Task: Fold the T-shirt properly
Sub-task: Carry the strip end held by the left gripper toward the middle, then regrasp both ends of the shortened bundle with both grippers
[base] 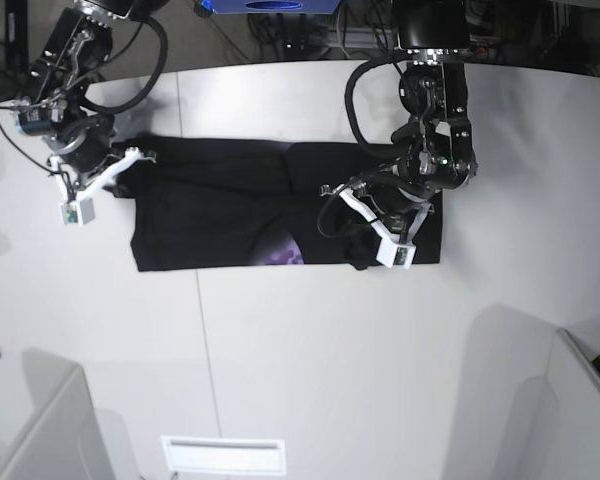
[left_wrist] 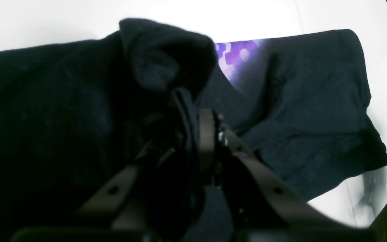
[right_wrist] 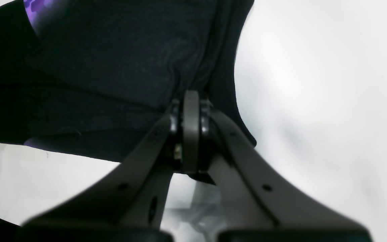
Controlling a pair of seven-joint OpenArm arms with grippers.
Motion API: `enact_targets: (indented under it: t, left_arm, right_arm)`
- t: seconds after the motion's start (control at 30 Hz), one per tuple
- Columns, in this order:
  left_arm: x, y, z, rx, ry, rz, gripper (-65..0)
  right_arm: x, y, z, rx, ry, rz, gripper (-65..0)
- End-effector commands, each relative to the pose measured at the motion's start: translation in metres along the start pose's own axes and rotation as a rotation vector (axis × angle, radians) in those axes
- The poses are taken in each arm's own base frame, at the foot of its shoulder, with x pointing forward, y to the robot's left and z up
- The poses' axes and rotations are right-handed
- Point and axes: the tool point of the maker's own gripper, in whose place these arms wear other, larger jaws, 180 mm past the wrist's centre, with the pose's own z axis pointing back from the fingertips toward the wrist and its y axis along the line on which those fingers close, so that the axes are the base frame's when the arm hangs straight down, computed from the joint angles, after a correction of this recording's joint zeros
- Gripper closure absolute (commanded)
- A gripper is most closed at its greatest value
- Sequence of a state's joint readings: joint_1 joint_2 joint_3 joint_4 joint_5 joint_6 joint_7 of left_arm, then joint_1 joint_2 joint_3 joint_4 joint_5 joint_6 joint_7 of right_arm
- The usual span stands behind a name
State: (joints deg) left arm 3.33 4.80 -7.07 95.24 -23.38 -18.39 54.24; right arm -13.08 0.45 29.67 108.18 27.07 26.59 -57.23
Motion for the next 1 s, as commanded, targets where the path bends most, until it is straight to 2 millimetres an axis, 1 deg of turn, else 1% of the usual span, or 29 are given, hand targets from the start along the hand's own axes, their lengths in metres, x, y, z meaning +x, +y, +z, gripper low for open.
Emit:
enact_targets:
  t: [0.0,0.17,0.63,0.67,0.73,0.83,0.9,0.97]
  left_arm:
    - [0.0127,-0.0086,0.0006,-0.027,-0.043,-0.008,0.0]
    - [0.009,-0.0078,0.001,-0.025,-0.036,-0.004,0.0]
    - [0.0083,-0.0082,0.0006,-0.026,-0.034,-0.002,0.0]
    - [0.0083,-0.0082,0.0006,-0.026,-0.034,-0.002,-3.3]
    - [0.0083,-0.0082,0.0006,-0.026,-0.034,-0.002,-15.1]
    - [0.0082,-0.0087,0.0004,-0.027,-0.033,-0.003,-28.8]
    - [0.0082,-0.0087,0.0004,-0.027,-0.033,-0.003,-36.2]
    - [0.0041,-0.0121,-0.0026,-0.038,-0.02,-0.003,-40.3]
  right_arm:
    - [0.0119,0.0001,0.0033,0.005,-0.043,0.009,0.0]
    - [0.0126,0.0001,0.0032,0.006,-0.045,0.009,0.0]
    - [0.0125,0.0006,0.0031,0.006,-0.045,0.008,0.0]
    - [0.0125,0.0006,0.0031,0.006,-0.045,0.008,0.0]
    - [0.0125,0.0006,0.0031,0.006,-0.045,0.008,0.0]
    - [0.0125,0.0006,0.0031,0.006,-0.045,0.008,0.0]
    - [0.0116,0.0009,0.003,0.007,-0.044,0.006,0.0]
    - [0.0116,0.0009,0.003,0.007,-0.044,0.006,0.0]
